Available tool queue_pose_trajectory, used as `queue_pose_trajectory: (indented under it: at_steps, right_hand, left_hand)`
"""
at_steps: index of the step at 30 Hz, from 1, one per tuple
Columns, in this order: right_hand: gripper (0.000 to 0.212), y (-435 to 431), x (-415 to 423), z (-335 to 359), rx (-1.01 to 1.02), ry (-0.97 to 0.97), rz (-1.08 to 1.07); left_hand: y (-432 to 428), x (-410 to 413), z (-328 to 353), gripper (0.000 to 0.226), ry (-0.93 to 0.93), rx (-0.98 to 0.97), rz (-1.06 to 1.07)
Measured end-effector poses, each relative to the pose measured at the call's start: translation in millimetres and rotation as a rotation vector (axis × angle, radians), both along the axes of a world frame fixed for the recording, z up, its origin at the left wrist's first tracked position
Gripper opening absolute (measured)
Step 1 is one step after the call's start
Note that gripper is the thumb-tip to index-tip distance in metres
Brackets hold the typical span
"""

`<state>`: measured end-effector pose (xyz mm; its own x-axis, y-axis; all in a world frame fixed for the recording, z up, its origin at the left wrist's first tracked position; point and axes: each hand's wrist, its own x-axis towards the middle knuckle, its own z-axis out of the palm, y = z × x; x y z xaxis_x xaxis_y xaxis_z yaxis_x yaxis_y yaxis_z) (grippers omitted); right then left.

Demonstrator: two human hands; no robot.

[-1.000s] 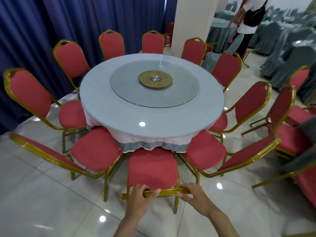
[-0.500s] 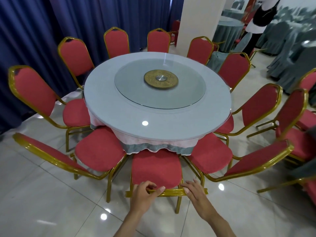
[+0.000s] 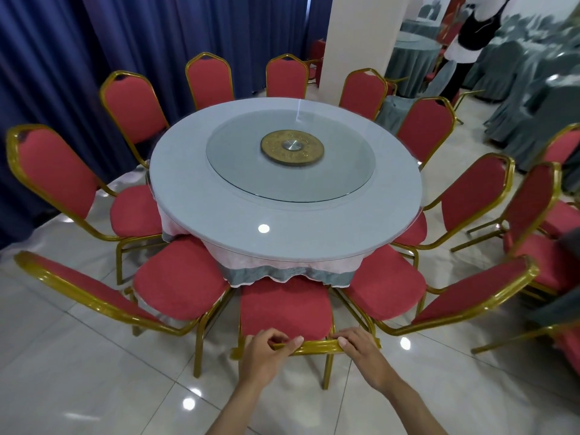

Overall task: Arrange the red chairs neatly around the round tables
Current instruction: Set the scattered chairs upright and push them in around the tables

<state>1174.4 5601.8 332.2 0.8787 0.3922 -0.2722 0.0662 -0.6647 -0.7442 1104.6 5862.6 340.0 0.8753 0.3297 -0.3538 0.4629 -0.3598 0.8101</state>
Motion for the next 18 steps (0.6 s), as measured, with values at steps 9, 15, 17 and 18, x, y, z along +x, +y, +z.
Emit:
queue_pose_trajectory:
  at_steps: [9,15,17,18]
  right_hand:
    - [0.017,-6,-7,30,-0.010,0.032,-0.084]
    - [0.019,-21,-17,62,0.062,0.059,-0.167]
    - [0.018,-26,-19,69,0.111,0.071,-0.195]
    - [0.017,-28,-20,73,0.138,0.068,-0.204]
  left_hand:
    - [0,-8,23,0.047,-0.017,-0.002,0.096]
    - [-24,-5,30,0.040,-0.077,0.126,0.069]
    - [-33,-8,30,0.037,-0.166,0.152,0.055]
    - [-40,-8,34,0.036,-0.202,0.154,0.047]
